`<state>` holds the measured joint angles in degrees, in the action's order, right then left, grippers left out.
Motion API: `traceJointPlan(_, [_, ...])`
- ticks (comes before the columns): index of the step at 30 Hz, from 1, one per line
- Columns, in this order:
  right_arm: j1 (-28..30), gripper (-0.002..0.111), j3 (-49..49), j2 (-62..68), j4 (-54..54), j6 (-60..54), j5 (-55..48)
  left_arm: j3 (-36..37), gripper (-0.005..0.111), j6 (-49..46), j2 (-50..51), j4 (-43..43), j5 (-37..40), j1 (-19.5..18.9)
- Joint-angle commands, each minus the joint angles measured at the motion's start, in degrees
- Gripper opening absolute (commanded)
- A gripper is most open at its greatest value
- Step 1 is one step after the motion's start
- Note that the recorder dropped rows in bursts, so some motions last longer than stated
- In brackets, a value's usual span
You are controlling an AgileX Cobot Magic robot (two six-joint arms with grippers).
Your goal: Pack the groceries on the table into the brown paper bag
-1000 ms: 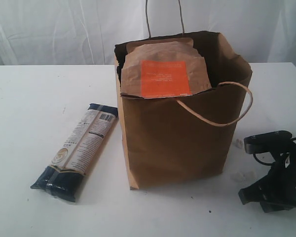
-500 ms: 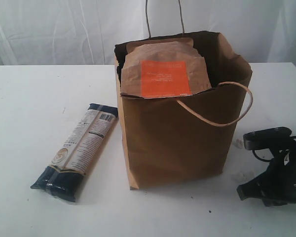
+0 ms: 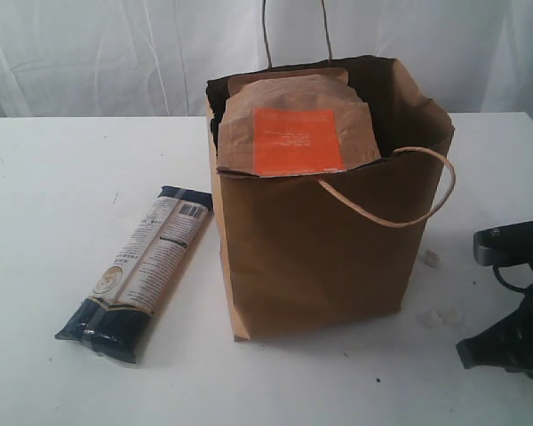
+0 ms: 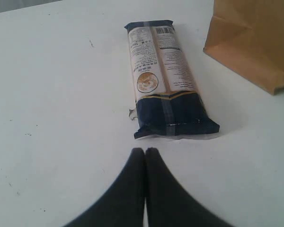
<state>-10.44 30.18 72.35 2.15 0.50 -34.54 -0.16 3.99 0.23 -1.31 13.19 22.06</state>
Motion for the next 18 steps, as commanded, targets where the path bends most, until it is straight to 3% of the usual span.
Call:
traceJointPlan(1, [0.19,0.008,-0.03,-6.77,0.15,-0.5,-1.82,0.16,0.0,-0.02,-0.23,0.25,0.18,-0.08])
traceJointPlan(8, [0.19,0.008,7.67,-20.14,2.78,-0.5,-7.3,0.16,0.0,-0.02,-0.23,0.25,0.18,-0.08])
traceJointPlan(18, [0.19,0.008,16.66,-24.43,2.91,-0.5,-10.05,0.16,0.0,-0.02,-0.23,0.25,0.18,-0.08])
